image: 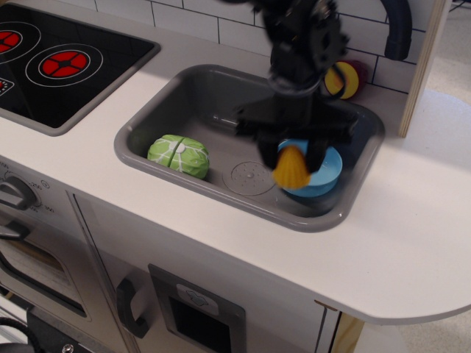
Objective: Take corn out of bowl sink
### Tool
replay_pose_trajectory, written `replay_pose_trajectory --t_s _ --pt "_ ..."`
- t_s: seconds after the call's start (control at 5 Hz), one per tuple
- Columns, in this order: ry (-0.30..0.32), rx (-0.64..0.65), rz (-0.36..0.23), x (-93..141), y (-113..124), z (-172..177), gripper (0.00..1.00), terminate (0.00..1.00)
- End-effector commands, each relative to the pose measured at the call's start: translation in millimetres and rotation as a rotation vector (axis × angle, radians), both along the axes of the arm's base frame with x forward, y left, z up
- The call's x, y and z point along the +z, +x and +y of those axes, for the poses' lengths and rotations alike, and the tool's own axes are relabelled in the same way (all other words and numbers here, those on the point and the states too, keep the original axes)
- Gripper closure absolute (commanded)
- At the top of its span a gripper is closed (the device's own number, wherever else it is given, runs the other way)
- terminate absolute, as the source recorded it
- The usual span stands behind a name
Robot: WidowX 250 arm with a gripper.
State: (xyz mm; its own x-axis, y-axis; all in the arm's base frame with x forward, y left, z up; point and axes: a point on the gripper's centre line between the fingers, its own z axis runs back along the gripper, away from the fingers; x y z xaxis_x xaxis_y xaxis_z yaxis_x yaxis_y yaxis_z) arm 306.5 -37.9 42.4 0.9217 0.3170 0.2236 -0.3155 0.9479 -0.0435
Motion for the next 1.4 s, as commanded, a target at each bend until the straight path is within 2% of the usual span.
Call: replay_pose_trajectory --t_s 0.0,0.2,0.6,0.8,1.0,1.2 --pt "0.043 -0.022 -0.011 -9 -12 5 1.00 0.00" --pt "0.055 -0.004 -0.012 -17 -6 7 1.00 0.00" --pt "0.079 -0.011 0.042 -39 -5 5 1.00 0.00" --pt "0.089 -0.015 0.046 -43 -3 5 0.00 0.00" --pt "0.098 -0.020 0.058 -36 -1 7 0.00 0.00" --pt "0.071 -0.012 0.068 -17 -1 14 0.00 0.00"
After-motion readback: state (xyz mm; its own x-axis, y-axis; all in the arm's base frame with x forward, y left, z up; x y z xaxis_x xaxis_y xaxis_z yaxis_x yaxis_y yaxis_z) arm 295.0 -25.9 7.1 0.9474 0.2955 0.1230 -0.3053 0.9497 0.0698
